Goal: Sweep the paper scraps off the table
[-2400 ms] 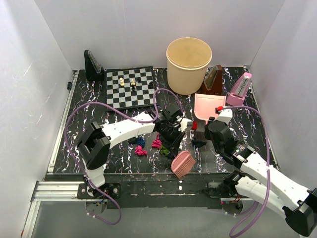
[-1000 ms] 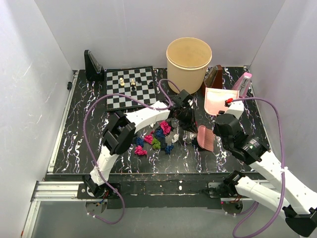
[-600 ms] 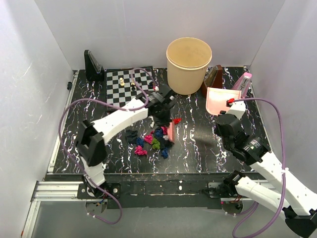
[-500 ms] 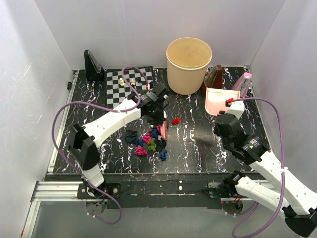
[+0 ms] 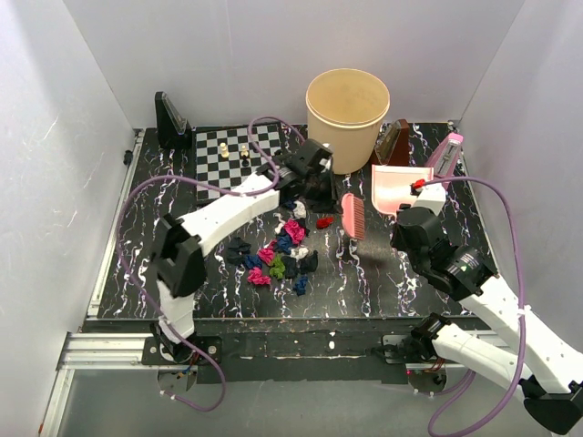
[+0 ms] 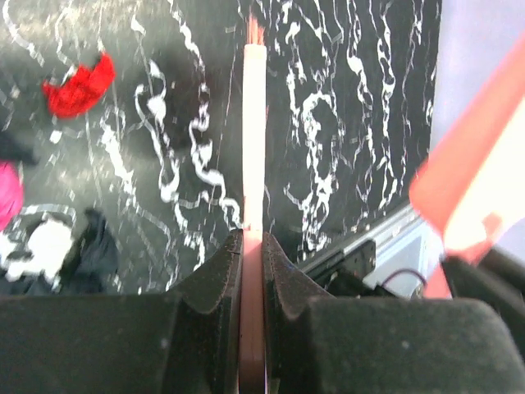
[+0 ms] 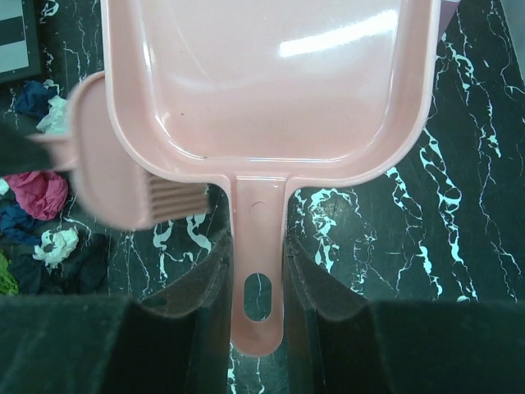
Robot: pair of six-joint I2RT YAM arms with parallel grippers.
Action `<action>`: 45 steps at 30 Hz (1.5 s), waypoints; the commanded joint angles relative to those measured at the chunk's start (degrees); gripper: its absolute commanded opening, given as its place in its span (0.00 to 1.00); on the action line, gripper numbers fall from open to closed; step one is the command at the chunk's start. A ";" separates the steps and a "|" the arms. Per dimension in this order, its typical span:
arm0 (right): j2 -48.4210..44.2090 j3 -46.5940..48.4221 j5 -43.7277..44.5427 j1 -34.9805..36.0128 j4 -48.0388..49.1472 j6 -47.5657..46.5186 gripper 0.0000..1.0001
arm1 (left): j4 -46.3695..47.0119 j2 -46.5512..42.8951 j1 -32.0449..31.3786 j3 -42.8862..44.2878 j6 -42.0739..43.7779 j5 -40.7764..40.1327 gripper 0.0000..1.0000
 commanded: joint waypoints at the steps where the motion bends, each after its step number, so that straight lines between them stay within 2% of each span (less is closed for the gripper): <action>1: -1.12 2.24 -0.32 -0.32 -0.26 0.33 0.01 | 2.25 9.32 1.19 7.48 -3.01 0.94 0.00; 6: -0.42 3.03 -1.29 -0.32 -1.76 0.68 0.01 | -2.39 13.11 4.26 10.05 -5.48 -2.65 0.00; 13: 3.27 3.03 -4.18 -0.32 -4.92 0.33 0.01 | -22.42 8.65 5.67 9.71 1.80 -19.07 0.00; 15: 3.89 2.77 -8.13 -0.32 -5.71 -0.37 0.01 | -21.58 5.57 5.59 6.64 5.39 -17.97 0.00; 18: 4.59 3.03 -13.58 -0.32 -8.60 -0.64 0.01 | -17.63 1.00 5.59 4.69 11.02 -11.13 0.00; 20: 5.64 3.90 -16.66 -0.32 -11.50 -0.55 0.01 | -16.83 -1.20 5.59 5.64 12.71 -5.60 0.00; 24: 8.81 7.24 -24.56 0.12 -18.88 -1.69 0.01 | -18.66 -5.33 5.59 8.99 15.25 -4.68 0.00; 29: 9.08 9.79 -30.55 3.10 -22.85 -1.78 0.01 | -21.74 -10.43 5.67 9.00 21.66 -12.05 0.00; 34: 10.39 9.45 -41.88 6.70 -25.66 -1.34 0.01 | -26.57 -14.04 5.67 6.36 28.52 -28.65 0.00; 36: 12.23 9.27 -43.13 9.94 -27.76 -0.90 0.01 | -29.03 -14.22 5.76 6.18 28.97 -35.86 0.00; 42: 12.77 8.74 -44.27 18.13 -31.20 1.12 0.01 | -29.31 -12.29 6.03 4.78 34.41 -39.57 0.00; 45: 13.64 8.04 -44.97 20.59 -31.64 1.21 0.01 | -29.92 -9.40 5.94 3.55 37.49 -44.92 0.00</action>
